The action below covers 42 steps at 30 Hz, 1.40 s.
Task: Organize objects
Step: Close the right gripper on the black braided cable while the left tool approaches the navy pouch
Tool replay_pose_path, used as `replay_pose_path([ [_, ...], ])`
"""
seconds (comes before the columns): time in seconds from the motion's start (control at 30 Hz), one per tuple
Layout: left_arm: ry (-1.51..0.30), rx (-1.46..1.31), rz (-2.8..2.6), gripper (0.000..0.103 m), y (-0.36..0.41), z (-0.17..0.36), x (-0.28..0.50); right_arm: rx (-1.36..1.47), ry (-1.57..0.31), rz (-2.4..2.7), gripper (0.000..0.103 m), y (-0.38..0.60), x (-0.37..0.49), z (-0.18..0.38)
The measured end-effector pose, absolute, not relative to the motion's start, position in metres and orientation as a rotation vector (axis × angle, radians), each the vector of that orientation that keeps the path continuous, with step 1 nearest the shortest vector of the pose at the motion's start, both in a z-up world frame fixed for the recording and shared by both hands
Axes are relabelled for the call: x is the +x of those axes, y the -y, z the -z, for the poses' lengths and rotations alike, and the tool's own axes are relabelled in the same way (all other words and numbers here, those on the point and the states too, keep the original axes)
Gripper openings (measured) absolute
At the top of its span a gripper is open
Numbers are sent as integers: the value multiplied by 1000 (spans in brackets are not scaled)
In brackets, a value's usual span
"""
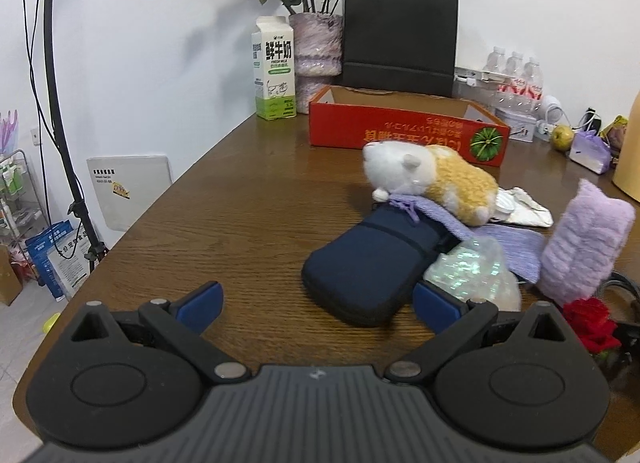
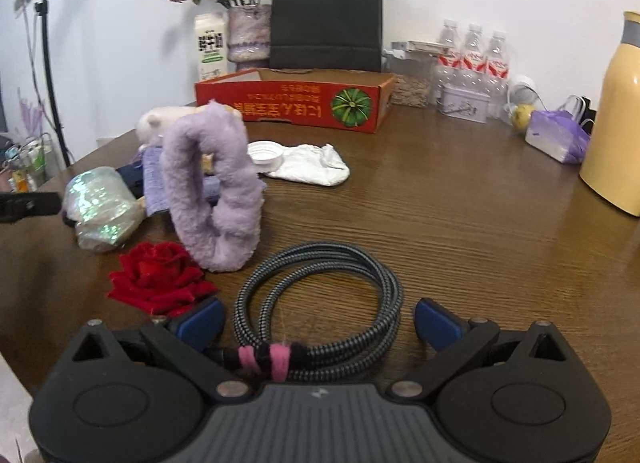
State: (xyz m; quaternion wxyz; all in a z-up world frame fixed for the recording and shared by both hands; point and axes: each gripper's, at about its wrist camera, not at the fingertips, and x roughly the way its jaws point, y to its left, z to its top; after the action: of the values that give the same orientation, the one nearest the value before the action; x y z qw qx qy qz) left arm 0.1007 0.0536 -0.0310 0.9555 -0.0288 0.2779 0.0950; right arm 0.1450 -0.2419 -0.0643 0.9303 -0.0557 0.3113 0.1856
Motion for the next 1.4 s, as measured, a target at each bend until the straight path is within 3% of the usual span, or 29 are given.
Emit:
replay_pose_path([
  [0.07, -568, -52, -194, 103, -56, 32, 105, -114, -628, -379, 88, 244, 148, 63],
  [0.93, -697, -38, 66, 103, -62, 46, 186, -116, -652, -400, 89, 242, 198, 62],
  [0.97, -699, -46, 72, 102, -63, 47, 187, -115, -651, -402, 89, 242, 198, 62],
  [1.07, -695, -85, 112, 85, -65, 46, 184, -115, -650, -405, 89, 242, 198, 62],
  [1.4, -672, -111, 54, 73, -63, 42, 158, -118, -647, -419, 89, 241, 197, 62],
])
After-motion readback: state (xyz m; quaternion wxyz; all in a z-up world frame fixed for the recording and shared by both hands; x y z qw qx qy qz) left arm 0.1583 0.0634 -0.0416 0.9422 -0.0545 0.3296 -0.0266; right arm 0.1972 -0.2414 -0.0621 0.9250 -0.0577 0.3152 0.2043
